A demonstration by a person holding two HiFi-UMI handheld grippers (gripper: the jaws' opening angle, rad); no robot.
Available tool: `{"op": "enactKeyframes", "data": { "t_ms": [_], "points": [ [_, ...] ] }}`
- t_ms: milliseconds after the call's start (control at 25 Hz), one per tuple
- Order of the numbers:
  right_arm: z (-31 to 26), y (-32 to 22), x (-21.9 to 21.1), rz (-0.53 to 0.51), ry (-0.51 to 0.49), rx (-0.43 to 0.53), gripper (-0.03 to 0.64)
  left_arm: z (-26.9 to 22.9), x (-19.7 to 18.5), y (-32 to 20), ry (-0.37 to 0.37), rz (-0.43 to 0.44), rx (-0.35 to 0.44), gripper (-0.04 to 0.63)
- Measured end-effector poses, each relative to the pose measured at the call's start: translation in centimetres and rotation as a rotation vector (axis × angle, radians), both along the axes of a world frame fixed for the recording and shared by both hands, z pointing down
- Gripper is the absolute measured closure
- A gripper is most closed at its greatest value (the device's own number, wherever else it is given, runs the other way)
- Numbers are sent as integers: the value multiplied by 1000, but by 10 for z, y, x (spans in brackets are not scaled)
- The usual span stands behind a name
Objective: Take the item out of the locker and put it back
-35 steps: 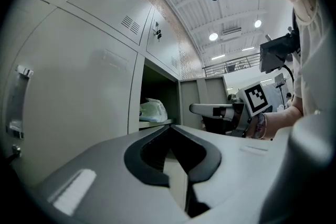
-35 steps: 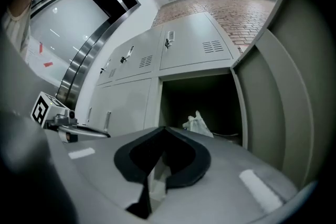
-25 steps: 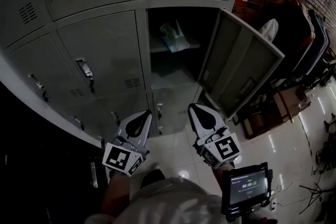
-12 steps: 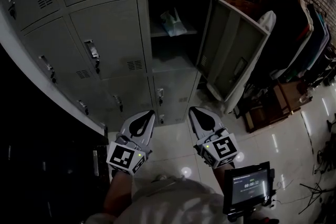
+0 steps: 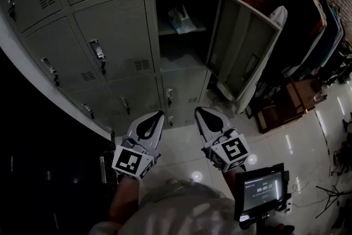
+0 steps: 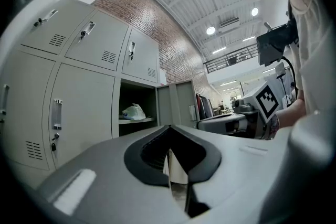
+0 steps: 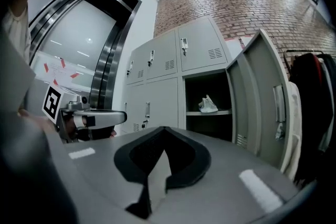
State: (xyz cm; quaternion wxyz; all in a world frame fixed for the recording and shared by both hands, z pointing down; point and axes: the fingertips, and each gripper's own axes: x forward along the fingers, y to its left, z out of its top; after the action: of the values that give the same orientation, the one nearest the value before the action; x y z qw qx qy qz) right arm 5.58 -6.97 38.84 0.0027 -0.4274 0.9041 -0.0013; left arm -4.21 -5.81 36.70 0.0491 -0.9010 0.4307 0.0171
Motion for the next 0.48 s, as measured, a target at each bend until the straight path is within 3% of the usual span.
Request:
{"op": "enactKeyframes", "data": {
  "t_ms": [480],
  "points": [
    [-9,-4,-8,-2,17,24,617,-4,-5,-6,10,9,16,595]
  ]
}}
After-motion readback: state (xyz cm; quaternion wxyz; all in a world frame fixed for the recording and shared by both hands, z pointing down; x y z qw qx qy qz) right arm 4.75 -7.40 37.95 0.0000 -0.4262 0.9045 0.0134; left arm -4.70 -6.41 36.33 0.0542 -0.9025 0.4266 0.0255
